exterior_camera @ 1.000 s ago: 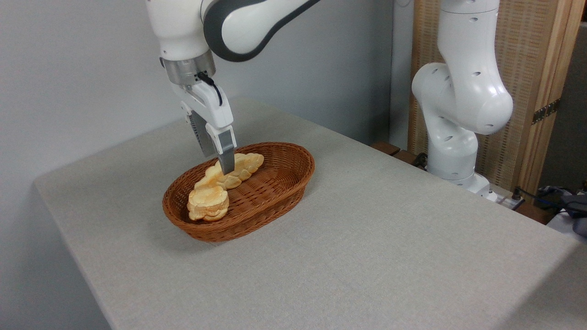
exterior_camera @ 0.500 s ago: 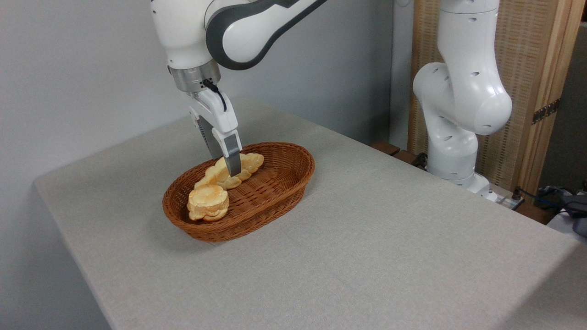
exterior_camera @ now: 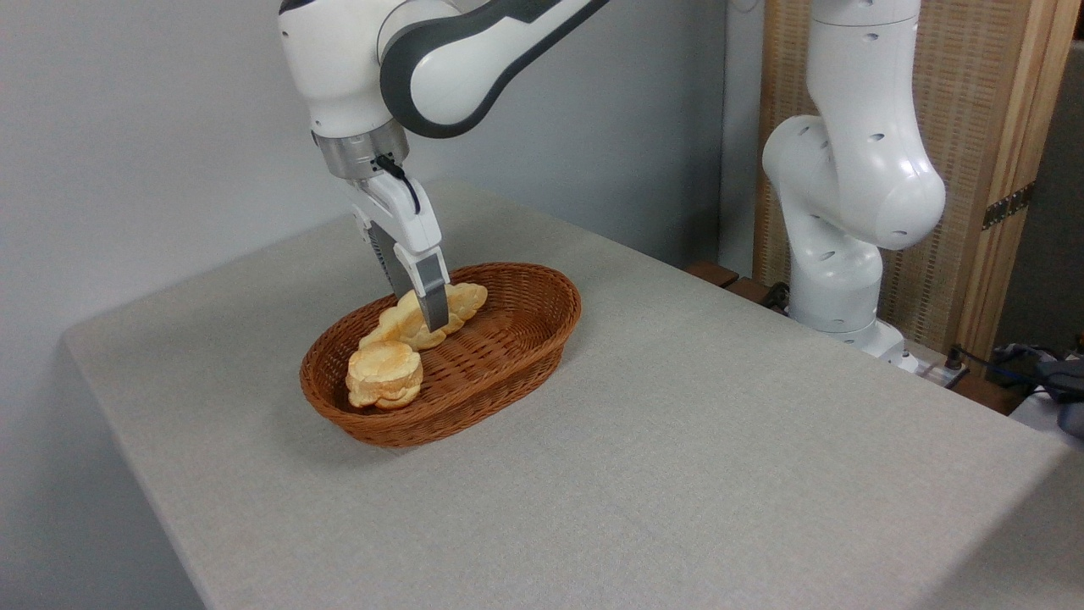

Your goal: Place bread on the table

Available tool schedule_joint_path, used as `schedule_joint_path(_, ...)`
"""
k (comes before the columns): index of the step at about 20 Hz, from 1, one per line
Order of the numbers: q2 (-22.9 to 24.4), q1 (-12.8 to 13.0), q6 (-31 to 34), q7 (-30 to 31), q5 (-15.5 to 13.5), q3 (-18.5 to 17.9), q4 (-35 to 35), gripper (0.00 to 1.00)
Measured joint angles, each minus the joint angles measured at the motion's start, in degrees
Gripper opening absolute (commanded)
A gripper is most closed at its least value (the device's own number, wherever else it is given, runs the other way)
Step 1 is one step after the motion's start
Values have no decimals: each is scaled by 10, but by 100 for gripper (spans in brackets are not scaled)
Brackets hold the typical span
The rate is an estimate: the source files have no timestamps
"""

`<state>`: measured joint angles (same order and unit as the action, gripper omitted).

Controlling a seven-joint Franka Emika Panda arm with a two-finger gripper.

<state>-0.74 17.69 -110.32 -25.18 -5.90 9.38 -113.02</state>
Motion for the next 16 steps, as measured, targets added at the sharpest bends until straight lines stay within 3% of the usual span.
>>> schedule_joint_path(16,-1,0,0,0,0,-1,0,30)
